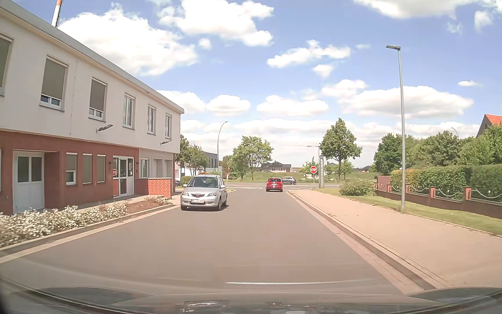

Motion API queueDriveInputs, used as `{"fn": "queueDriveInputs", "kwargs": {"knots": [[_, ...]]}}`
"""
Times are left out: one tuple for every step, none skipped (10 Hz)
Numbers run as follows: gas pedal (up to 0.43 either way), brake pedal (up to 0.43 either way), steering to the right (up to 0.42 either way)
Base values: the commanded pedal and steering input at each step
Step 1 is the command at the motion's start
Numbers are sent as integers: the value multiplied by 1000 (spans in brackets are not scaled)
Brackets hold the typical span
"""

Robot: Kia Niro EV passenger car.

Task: Follow the waypoints while adhering to traffic rules and regulations

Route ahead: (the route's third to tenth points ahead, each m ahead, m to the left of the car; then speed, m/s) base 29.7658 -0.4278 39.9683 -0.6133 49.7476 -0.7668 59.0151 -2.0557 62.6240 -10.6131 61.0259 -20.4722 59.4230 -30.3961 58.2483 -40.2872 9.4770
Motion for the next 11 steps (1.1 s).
{"fn": "queueDriveInputs", "kwargs": {"knots": [[0, 0, -6], [0, 6, -5], [0, 0, -5], [0, 6, -3], [0, 6, 1], [0, 6, 1], [0, 6, 1], [0, 6, 1], [0, 24, 0], [0, 43, 0], [0, 55, 0]]}}
